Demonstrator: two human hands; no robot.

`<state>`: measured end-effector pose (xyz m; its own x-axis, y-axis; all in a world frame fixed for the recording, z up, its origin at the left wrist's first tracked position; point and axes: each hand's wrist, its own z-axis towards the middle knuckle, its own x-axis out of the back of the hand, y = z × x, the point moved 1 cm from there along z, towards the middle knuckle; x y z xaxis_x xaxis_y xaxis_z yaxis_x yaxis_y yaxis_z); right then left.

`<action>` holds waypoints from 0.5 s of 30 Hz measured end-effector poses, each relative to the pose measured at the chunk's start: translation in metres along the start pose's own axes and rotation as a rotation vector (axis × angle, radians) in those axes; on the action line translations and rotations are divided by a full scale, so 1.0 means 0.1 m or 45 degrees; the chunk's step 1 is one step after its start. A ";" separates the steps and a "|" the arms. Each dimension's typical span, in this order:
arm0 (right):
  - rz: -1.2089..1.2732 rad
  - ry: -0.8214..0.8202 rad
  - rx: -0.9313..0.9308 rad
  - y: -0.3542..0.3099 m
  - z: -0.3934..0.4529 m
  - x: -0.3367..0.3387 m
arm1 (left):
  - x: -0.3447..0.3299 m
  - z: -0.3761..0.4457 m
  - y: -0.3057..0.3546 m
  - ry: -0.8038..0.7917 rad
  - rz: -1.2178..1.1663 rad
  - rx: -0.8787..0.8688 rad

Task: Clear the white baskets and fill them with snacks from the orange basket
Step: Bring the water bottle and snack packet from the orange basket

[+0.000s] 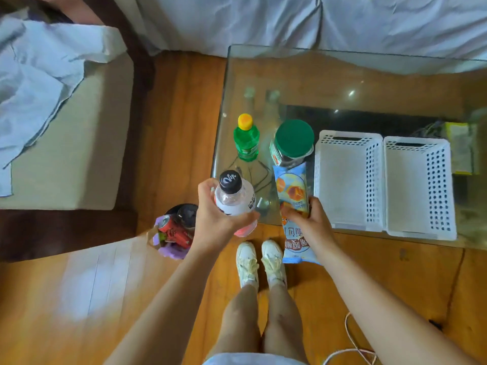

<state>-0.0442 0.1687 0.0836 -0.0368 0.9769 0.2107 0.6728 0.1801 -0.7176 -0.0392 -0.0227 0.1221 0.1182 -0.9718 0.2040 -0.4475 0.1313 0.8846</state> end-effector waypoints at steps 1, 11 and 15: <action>-0.068 -0.003 0.021 0.05 0.15 -0.04 | -0.05 0.10 -0.10 -0.003 0.009 -0.001; -0.447 -0.035 0.048 0.55 1.27 -0.32 | -0.36 0.77 -0.77 0.075 0.029 -0.039; -0.630 -0.010 0.064 0.69 1.53 -0.41 | -0.41 0.91 -0.96 0.097 0.064 -0.106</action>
<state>-0.1094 0.1582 -0.0757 -0.3486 0.7735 0.5293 0.5369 0.6277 -0.5637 -0.0814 -0.0129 -0.0096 0.1659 -0.9462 0.2779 -0.3801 0.1986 0.9034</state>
